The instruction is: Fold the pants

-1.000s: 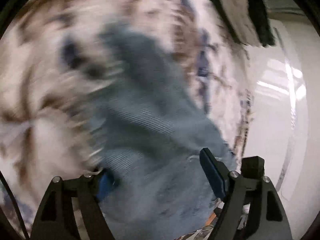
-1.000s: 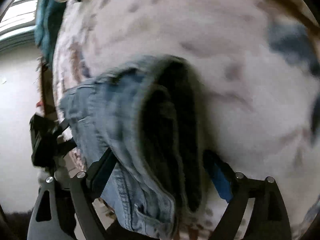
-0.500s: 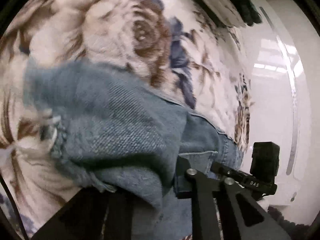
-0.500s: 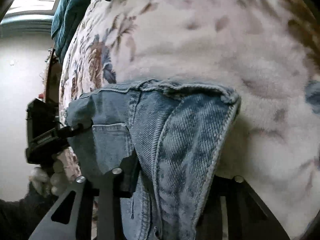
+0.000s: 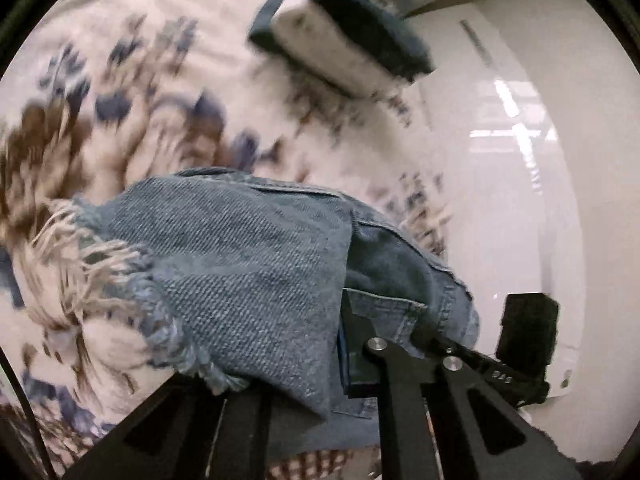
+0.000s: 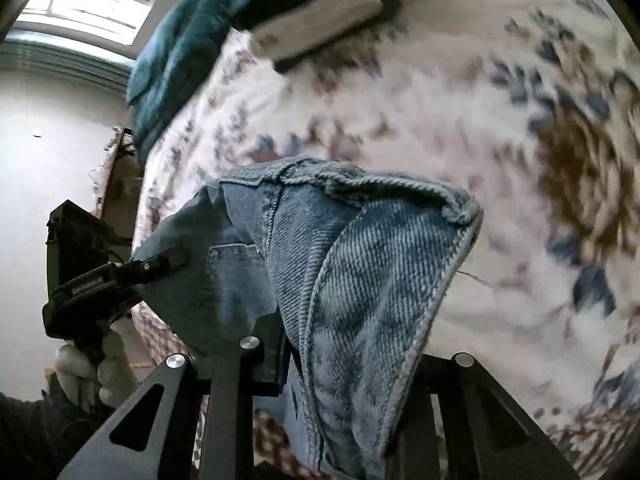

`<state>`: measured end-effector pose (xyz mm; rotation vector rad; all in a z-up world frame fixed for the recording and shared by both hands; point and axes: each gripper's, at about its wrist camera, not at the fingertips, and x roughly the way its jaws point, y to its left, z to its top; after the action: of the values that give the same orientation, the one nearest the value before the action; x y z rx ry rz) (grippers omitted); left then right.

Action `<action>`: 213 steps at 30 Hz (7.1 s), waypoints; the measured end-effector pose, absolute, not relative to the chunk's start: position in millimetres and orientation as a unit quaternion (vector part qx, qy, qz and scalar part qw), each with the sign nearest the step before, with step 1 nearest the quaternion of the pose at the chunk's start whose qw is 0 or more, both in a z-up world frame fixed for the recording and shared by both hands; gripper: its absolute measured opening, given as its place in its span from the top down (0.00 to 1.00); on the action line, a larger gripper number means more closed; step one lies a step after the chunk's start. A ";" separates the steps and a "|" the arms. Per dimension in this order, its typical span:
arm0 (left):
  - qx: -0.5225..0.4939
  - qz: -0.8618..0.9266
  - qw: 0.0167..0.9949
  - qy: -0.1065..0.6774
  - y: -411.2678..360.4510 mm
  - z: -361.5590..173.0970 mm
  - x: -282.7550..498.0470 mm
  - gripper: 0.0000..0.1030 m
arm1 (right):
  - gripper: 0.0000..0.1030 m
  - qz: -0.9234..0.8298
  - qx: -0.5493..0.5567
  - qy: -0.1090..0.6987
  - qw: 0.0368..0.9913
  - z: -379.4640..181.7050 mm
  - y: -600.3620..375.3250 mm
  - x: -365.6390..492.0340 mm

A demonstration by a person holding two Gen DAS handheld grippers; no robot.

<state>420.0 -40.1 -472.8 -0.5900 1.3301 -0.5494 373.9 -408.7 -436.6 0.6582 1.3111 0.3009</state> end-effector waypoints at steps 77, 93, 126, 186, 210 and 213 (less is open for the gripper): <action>0.020 -0.049 0.910 0.412 -65.2 -105.3 386.9 0.13 | 0.05 -0.116 0.029 0.404 0.907 25.0 -338.8 349.4; 0.025 -0.060 0.921 0.384 -75.6 -18.3 244.3 0.13 | 0.05 -0.082 0.030 0.370 0.925 140.8 -315.2 168.0; 0.029 0.000 0.909 0.416 -98.8 -15.8 299.6 0.10 | 0.05 -0.078 0.022 0.427 0.901 141.0 -363.8 285.6; 0.041 0.001 0.910 0.413 -117.2 -12.2 304.9 0.01 | 0.03 -0.064 0.030 0.450 0.890 113.9 -366.7 293.9; 0.043 -0.002 0.912 0.407 -132.6 -1.5 307.3 0.01 | 0.03 -0.051 0.038 0.449 0.891 122.7 -366.8 285.1; 0.043 -0.002 0.912 0.407 -130.7 -1.5 305.3 0.01 | 0.03 -0.049 0.037 0.448 0.892 123.4 -365.2 285.7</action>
<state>305.3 -130.7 -1.5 0.0894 0.8382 -0.0038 285.7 -365.2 123.4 0.0776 0.9299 -0.1025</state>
